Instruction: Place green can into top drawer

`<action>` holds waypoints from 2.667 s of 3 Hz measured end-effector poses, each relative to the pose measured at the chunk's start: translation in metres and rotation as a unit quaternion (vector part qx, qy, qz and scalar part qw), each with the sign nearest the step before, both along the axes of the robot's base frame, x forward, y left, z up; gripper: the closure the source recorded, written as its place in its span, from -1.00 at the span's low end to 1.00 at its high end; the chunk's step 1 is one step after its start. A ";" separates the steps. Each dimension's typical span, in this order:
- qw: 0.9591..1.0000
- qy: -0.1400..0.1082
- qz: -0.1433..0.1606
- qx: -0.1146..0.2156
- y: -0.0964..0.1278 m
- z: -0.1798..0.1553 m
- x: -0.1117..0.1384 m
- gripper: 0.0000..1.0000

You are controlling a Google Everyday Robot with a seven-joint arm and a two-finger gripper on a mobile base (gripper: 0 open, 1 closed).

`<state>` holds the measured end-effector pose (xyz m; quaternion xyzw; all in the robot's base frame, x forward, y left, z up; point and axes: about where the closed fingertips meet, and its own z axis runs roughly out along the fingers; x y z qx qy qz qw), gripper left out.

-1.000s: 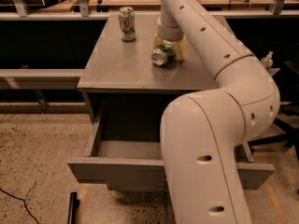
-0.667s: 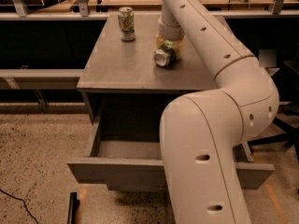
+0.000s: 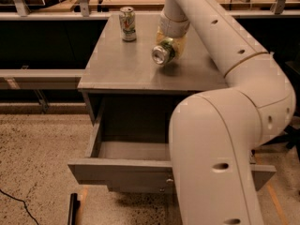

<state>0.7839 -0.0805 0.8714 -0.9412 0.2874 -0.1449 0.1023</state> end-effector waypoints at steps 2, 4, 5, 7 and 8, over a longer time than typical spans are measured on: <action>0.995 0.009 -0.035 0.088 0.022 0.061 -0.053 1.00; 0.989 0.057 -0.069 0.119 0.031 0.059 -0.086 1.00; 0.973 0.102 -0.131 0.161 0.030 0.054 -0.126 1.00; 0.914 0.192 -0.283 0.217 0.022 0.013 -0.219 1.00; 0.884 0.241 -0.335 0.219 0.016 -0.019 -0.261 1.00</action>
Offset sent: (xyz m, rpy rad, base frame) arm -0.0429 0.0139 0.0433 0.1320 0.0318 -0.0527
